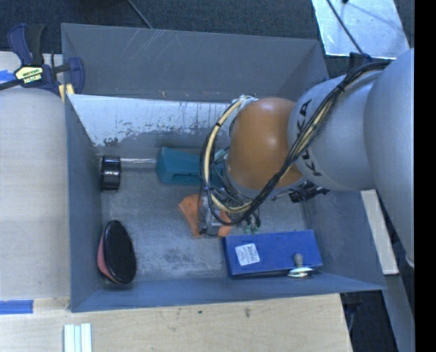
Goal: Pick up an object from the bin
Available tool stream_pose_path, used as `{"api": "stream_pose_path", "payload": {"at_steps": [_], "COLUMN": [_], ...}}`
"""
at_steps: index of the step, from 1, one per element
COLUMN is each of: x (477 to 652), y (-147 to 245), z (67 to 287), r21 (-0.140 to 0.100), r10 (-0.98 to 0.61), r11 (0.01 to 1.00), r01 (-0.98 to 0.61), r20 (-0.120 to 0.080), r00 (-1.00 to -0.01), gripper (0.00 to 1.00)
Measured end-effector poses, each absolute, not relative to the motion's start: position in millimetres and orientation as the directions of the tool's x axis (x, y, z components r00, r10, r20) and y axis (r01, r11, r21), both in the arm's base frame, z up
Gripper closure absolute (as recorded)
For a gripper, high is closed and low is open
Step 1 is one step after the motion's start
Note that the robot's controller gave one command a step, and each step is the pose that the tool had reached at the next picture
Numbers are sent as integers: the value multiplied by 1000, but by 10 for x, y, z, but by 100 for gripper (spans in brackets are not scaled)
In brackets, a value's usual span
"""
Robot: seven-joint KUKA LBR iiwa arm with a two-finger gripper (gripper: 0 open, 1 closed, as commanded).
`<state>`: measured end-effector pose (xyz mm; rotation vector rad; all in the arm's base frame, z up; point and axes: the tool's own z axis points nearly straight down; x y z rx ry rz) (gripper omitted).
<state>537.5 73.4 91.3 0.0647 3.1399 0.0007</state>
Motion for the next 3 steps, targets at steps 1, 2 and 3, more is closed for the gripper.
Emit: {"api": "stream_pose_path", "payload": {"at_steps": [1, 2, 3], "x": [5426, 5309, 5800], "y": [765, 695, 620], "z": [1103, 1361, 1545], "r21": [0, 0, 1], "r10": [47, 35, 43], "r11": [999, 999, 999], "r01": [47, 35, 43], "r20": [-1, 0, -1], "r00": [-999, -999, -999], "gripper": [100, 100, 100]}}
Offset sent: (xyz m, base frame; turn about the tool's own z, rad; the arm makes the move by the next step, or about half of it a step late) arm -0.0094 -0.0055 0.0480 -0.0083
